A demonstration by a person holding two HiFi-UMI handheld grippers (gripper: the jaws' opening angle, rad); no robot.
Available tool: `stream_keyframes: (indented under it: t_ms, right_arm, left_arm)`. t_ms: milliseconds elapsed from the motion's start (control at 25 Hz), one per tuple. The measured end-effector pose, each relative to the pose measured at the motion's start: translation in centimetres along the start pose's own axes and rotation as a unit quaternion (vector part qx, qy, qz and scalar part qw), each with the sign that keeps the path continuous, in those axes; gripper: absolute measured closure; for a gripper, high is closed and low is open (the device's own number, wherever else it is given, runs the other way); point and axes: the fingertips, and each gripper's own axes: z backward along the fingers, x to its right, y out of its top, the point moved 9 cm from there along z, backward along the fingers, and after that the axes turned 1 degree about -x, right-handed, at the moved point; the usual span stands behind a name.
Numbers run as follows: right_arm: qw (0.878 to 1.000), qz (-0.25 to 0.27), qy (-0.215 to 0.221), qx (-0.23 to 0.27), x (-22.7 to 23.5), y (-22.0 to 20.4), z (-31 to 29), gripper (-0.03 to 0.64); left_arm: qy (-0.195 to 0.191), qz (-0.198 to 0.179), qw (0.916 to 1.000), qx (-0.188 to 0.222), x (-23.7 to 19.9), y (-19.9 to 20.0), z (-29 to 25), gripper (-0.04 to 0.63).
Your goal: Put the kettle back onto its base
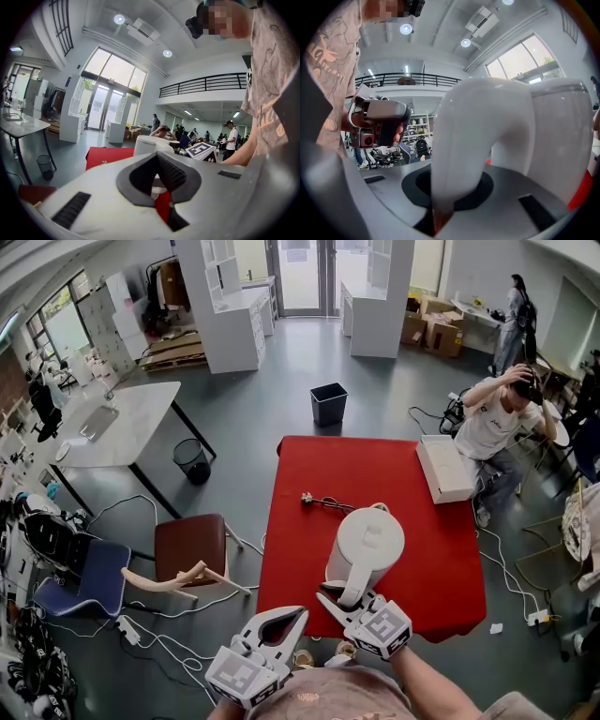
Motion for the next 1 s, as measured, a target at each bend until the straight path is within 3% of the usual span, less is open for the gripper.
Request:
stream_keyframes:
  t_ms: [1000]
  right_arm:
    - [1.0,0.018,-0.01,0.004,-2.1,-1.5,-1.0,0.56]
  left_arm:
    - [0.004,0.01,0.9999,-0.009,0.1,-0.4,0.7,0.594]
